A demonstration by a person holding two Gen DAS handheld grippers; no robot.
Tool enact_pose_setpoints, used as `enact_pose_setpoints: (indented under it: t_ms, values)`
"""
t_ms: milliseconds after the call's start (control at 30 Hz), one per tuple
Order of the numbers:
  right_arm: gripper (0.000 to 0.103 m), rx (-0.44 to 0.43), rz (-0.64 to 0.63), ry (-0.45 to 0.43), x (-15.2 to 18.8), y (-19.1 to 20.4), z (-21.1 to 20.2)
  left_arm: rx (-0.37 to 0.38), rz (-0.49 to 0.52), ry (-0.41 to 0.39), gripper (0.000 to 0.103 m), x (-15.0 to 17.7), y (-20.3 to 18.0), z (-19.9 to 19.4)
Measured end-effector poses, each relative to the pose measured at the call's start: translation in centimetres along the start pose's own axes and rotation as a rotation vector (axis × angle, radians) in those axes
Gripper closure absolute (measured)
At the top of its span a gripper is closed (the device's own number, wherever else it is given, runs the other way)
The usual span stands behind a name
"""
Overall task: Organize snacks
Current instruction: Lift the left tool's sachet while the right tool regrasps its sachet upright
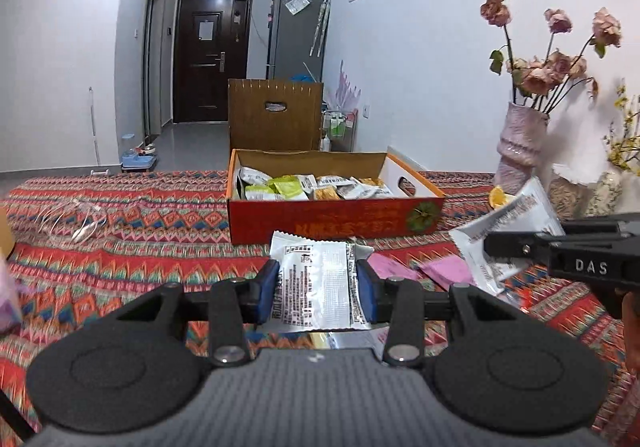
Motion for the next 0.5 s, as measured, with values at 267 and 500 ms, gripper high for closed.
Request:
enact_pose_setpoints:
  t_ms: [267, 500]
  values:
    - [0.091, 0.034, 0.044, 0.032, 5.9, -2.8, -7.1, 0.009, -0.044, 0.036, 0.062, 4.7, -4.1, -4.7]
    - [0.091, 0.061, 0.070, 0.060, 9.1, -4.8, -9.5, 0.014, -0.030, 0.064, 0.062, 6.7, -6.6, -5.9]
Point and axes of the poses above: each gripper's, at about its wrist camera, not at the fingertips, and z roughly the way its jaws point, y to its left, x to its underside, the point moved 10 cm from there along z, roughly the way its jaws point, and after that the axes turned 10 degrees about x, right-handed, at the moved point
